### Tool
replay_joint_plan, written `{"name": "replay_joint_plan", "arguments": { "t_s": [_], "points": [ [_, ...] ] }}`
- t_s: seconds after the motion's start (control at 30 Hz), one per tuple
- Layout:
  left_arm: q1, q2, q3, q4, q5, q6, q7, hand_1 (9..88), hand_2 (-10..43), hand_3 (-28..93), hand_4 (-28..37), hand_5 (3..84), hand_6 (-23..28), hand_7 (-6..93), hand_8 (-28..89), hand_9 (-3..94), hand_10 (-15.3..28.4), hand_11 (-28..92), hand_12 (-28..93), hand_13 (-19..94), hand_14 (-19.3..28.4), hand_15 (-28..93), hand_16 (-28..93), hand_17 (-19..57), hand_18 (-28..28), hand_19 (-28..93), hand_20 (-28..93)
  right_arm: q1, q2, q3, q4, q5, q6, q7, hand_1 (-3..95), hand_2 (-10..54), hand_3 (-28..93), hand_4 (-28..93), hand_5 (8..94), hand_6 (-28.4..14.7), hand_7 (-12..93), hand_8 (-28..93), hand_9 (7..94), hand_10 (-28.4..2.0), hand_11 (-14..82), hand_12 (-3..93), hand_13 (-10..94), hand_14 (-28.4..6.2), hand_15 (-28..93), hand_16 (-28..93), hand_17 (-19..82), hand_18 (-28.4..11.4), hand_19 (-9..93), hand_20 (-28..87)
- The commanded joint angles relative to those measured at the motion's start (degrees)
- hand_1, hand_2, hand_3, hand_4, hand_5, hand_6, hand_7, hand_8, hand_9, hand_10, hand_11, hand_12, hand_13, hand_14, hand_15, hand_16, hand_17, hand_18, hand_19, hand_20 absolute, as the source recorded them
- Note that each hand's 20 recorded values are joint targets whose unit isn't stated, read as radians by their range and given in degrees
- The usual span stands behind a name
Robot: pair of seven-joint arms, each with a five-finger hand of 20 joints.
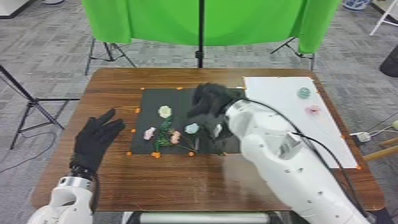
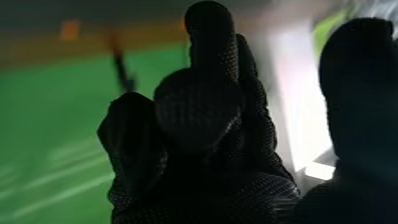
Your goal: Arrange flowers
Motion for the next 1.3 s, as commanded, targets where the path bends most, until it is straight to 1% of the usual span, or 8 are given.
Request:
{"name": "replay_joint_plan", "arguments": {
  "t_s": [0.03,0.17,0.33,0.43,0.57,0.9,1.1,1.3],
  "points": [
    [1.37,-0.50,-0.52,-0.12,-0.12,0.38,-0.17,17.2,-3.2,66,-27.4,41.6,4.5,6.3,-5,42.9,14.2,15,14,33,17.5,12,5,3.1,15.0,4,18,1.21,7.29,15.06,-0.18,-8.47,-1.29,8.14,32.7,-7.3,55,-9,63.2,-1.0,13,-8,75.6,-14.7,19.3,22.5,84,-6.6,54,33,56,-13.8,93,49],
    [1.36,-0.61,-0.44,-0.63,0.32,0.79,-1.72,17.3,-2.8,66,-27.5,41.3,4.5,5.6,-4,42.8,14.1,14,14,33,17.5,11,6,3.1,15.0,4,18,-2.32,9.96,19.17,4.58,-11.21,2.37,7.29,30.3,-7.2,56,-10,61.0,-1.7,11,-7,71.9,-16.4,15.9,22.0,82,-7.8,53,34,54,-14.6,93,47],
    [1.17,-0.64,-0.64,-0.57,0.27,0.35,-1.26,17.3,-1.9,65,-27.4,41.6,4.6,5.1,-4,42.7,14.1,14,15,32,17.4,11,6,3.0,14.9,4,18,-4.87,9.17,22.40,10.27,-17.23,-0.58,7.14,29.3,-7.2,57,-10,60.9,-0.1,11,-7,71.0,-16.3,15.9,22.3,81,-8.4,54,34,54,-15.3,93,46],
    [1.13,-0.48,-0.47,-1.01,0.47,1.20,-2.79,17.3,-1.9,65,-27.3,41.6,4.6,5.0,-4,42.7,14.1,14,15,32,17.4,11,6,2.9,14.8,4,18,-6.80,8.04,23.97,13.01,-18.94,4.48,7.92,29.2,-7.3,58,-10,60.8,0.5,12,-7,70.7,-16.0,15.8,22.3,81,-8.4,54,33,54,-15.4,93,46],
    [1.04,-0.62,-0.48,-0.69,0.62,-0.42,-2.52,17.8,-1.4,64,-27.1,41.9,4.7,5.1,-4,42.6,14.1,14,15,32,17.4,11,6,2.7,14.7,4,18,-7.52,6.92,25.52,15.35,-20.25,2.94,9.36,28.9,-7.5,58,-10,59.8,-0.1,12,-7,71.5,-15.8,17.2,22.7,81,-8.4,55,33,54,-15.6,93,46],
    [1.08,-0.64,-0.50,-0.77,0.59,-0.08,-2.58,18.0,-1.5,64,-26.6,42.0,4.5,5.1,-4,42.6,14.0,14,15,32,17.3,10,7,2.6,14.5,4,18,-11.23,6.38,28.17,16.03,-20.69,1.33,11.09,30.6,-9.3,59,-11,60.1,1.2,12,-8,72.9,-16.3,16.7,21.7,83,-6.9,57,33,55,-15.2,93,46],
    [0.89,-0.67,-0.49,-0.53,0.53,-0.29,-2.73,18.0,-1.6,64,-26.5,42.0,4.6,5.1,-4,42.6,14.0,13,15,32,17.3,10,7,2.6,14.4,4,18,-12.83,6.24,27.54,18.64,-21.24,14.45,8.43,47.9,-9.5,58,-13,65.6,-0.2,15,-1,78.7,-12.6,18.4,23.5,87,-4.3,56,33,59,-12.3,93,45],
    [1.41,-0.54,-0.83,-0.75,0.47,-0.35,-2.65,18.2,-1.6,64,-26.4,42.0,4.6,5.0,-4,42.6,14.0,13,15,32,17.3,10,7,2.6,14.4,4,18,-12.39,7.98,25.64,16.09,-22.16,18.94,7.12,61.5,-9.5,54,-14,78.1,-1.0,19,9,88.9,-9.1,11.5,34.5,92,-2.0,54,35,64,-10.3,93,45]
  ]
}}
